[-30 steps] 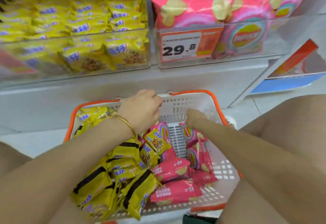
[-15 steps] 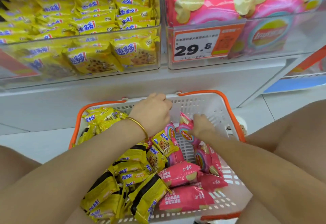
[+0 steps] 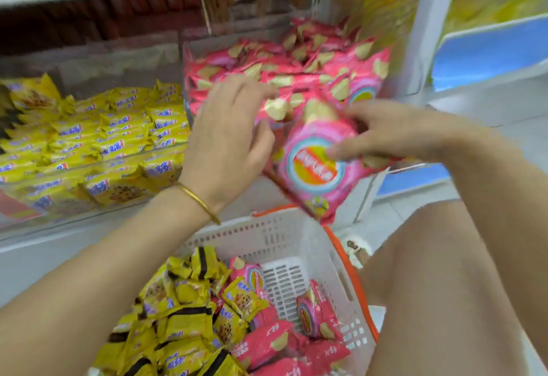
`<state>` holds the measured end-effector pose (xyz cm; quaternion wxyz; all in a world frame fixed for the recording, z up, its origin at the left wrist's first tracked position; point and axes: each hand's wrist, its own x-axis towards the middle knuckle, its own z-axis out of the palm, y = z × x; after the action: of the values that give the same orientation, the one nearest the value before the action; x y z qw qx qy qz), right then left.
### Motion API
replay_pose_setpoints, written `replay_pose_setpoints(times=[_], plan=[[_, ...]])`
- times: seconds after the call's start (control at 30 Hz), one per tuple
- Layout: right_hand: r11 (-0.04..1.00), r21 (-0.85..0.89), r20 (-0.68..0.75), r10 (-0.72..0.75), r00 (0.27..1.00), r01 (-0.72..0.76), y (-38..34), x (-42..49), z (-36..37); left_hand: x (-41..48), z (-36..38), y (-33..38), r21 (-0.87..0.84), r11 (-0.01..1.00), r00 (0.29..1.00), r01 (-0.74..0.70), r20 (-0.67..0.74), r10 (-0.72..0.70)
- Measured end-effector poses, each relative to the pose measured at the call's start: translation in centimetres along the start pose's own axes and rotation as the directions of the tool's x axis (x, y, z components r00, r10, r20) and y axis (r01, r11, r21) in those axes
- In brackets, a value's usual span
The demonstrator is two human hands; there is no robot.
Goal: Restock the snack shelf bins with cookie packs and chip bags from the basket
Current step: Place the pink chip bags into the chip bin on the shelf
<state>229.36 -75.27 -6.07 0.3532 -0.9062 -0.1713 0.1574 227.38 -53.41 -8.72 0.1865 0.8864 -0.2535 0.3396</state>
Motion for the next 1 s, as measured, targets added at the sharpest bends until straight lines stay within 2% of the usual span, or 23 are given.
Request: replay_pose_setpoints(times=[0.07, 0.13, 0.23, 0.33, 0.47, 0.63, 0.87, 1.0], plan=[[0.989, 0.141, -0.188, -0.015, 0.982, 0.042, 0.3, -1.6, -3.9, 3.1, 0.3, 0.7, 0.019, 1.000, 0.999, 0.018, -0.040, -0.018], [0.951, 0.297, -0.338, 0.019, 0.941, 0.087, 0.7, -2.7, -7.0, 5.7, 1.3, 1.0, 0.047, 0.997, 0.998, 0.059, -0.007, -0.059], [0.950, 0.282, -0.525, 0.034, 0.850, 0.136, 1.6, -2.3, -10.2, 8.5, 3.7, 1.3, 0.126, 0.989, 0.982, 0.084, 0.158, -0.103], [0.978, 0.167, -0.593, -0.002, 0.805, 0.126, 2.5, -0.3, -11.7, 10.3, 6.2, 2.2, 0.183, 0.982, 0.941, 0.035, 0.325, -0.094], [0.998, -0.045, -0.535, -0.057, 0.843, 0.039, 3.0, 2.0, -12.1, 11.0, 8.3, 3.0, 0.226, 0.974, 0.901, 0.004, 0.422, -0.101], [0.939, -0.334, -0.366, -0.046, 0.929, -0.085, 2.2, 3.5, -12.7, 11.1, 8.9, 2.9, 0.297, 0.954, 0.891, 0.051, 0.418, -0.178], [0.699, -0.703, -0.194, -0.007, 0.981, -0.134, -0.9, 5.1, -12.9, 10.9, 8.9, 3.4, 0.295, 0.950, 0.890, 0.104, 0.398, -0.221], [0.554, -0.831, -0.037, 0.024, 0.999, -0.044, -1.7, 7.4, -11.7, 10.9, 8.7, 3.3, 0.297, 0.950, 0.896, 0.100, 0.388, -0.216]])
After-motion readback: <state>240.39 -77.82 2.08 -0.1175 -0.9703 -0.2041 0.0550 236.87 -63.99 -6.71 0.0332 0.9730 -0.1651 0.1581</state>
